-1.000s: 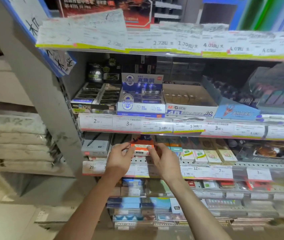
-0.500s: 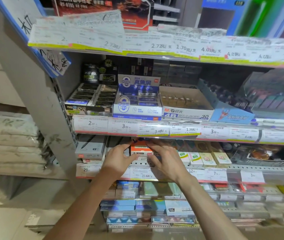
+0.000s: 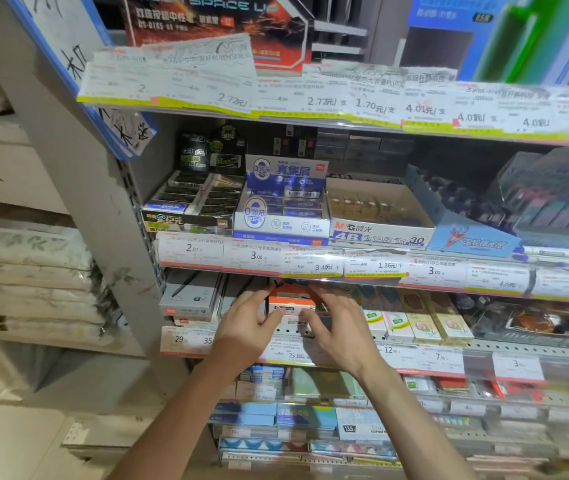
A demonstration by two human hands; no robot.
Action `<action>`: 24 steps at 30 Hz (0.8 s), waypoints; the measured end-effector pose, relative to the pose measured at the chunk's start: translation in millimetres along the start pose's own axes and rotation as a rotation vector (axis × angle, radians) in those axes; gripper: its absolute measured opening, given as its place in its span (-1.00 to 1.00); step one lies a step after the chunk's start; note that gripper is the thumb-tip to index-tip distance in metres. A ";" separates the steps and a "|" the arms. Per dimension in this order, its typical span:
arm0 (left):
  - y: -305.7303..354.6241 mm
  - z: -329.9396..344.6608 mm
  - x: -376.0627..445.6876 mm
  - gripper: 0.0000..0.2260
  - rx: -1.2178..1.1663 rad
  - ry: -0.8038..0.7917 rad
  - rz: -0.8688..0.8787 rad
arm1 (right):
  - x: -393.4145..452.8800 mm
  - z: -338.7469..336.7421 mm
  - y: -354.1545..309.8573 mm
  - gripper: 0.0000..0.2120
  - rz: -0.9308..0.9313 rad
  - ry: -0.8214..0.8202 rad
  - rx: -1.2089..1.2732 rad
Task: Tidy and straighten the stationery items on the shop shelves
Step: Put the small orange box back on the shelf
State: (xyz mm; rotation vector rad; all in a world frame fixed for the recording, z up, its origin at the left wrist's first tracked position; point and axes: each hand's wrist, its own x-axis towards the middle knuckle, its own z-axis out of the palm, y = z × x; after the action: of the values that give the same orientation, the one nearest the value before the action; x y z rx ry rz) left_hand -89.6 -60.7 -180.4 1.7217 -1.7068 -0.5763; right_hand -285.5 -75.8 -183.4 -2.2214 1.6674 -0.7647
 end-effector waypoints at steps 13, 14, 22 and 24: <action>-37.5 -82.9 -57.7 -0.89 -0.265 0.331 -0.141 | -16.4 13.4 -50.4 -0.88 0.145 0.170 0.400; -45.0 -89.8 -58.4 -0.91 -0.262 0.352 -0.154 | -14.1 16.6 -57.8 -0.88 0.146 0.155 0.409; -80.3 -109.8 -49.7 -0.88 -0.394 0.477 -0.162 | 12.1 52.4 -126.5 -0.75 0.138 -0.050 0.394; -84.1 -106.1 -42.7 -0.89 -0.387 0.399 -0.204 | 15.4 59.3 -140.6 -0.62 0.174 -0.092 0.392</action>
State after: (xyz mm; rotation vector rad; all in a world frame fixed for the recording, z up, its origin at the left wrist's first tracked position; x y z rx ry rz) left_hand 41.9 -8.1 -170.6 1.6043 -1.0728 -0.5634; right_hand -136.0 -53.3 -158.1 -1.7921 1.4926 -0.8448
